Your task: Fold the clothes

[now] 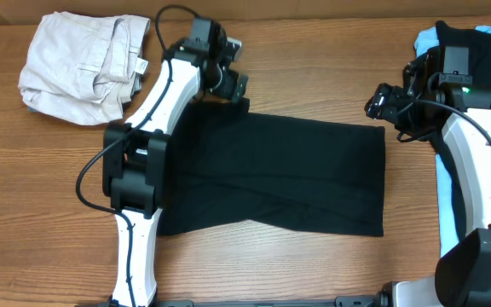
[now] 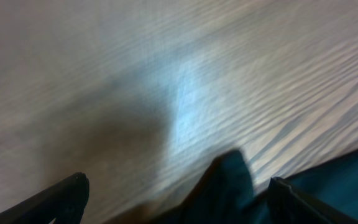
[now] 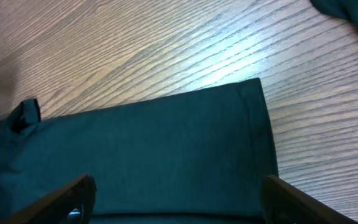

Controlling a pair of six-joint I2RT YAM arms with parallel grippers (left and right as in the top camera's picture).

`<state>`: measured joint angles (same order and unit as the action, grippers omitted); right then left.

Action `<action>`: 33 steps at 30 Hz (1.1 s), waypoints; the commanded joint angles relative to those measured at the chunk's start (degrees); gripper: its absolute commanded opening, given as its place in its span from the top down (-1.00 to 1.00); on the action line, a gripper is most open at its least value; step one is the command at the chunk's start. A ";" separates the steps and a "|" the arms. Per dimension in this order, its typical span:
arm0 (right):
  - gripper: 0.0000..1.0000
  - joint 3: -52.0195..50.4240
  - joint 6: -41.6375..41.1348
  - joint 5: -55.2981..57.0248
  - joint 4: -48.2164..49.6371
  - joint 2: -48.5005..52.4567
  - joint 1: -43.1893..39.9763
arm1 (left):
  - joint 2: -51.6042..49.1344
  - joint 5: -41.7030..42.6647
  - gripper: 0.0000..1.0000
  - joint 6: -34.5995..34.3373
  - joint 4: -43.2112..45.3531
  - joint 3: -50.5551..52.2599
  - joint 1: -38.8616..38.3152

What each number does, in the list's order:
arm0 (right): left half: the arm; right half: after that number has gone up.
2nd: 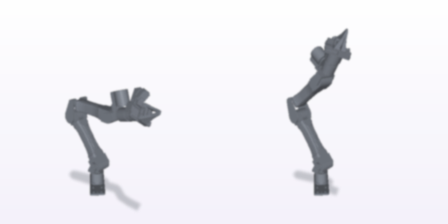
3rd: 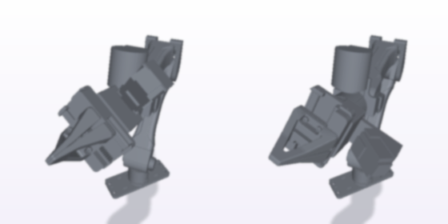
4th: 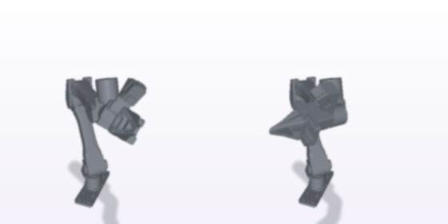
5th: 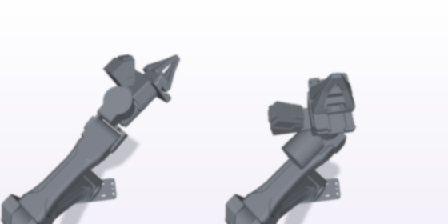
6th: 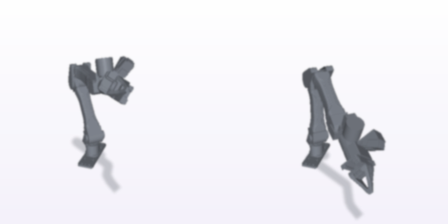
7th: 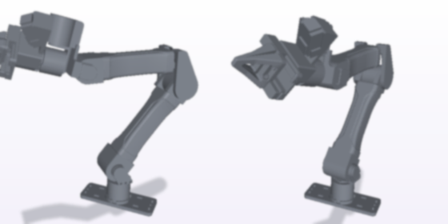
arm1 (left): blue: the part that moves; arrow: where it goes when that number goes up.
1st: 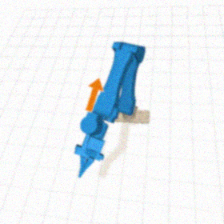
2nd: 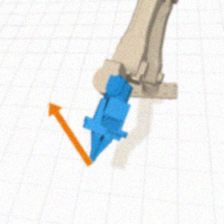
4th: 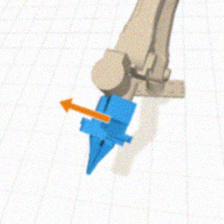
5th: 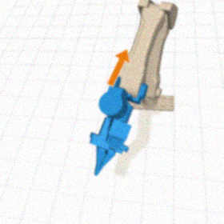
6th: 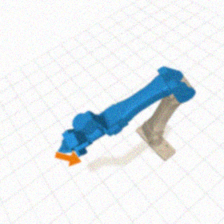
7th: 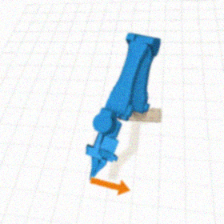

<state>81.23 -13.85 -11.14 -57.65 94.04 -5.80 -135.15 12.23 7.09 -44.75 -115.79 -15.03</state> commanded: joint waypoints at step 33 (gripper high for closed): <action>-0.75 0.09 0.33 0.57 2.69 0.33 0.07 | -6.45 -6.58 0.92 -1.09 -4.87 -4.79 -2.14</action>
<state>81.21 -13.85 -11.14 -55.83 94.19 -5.80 -141.45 10.48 7.66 -49.19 -118.78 -16.91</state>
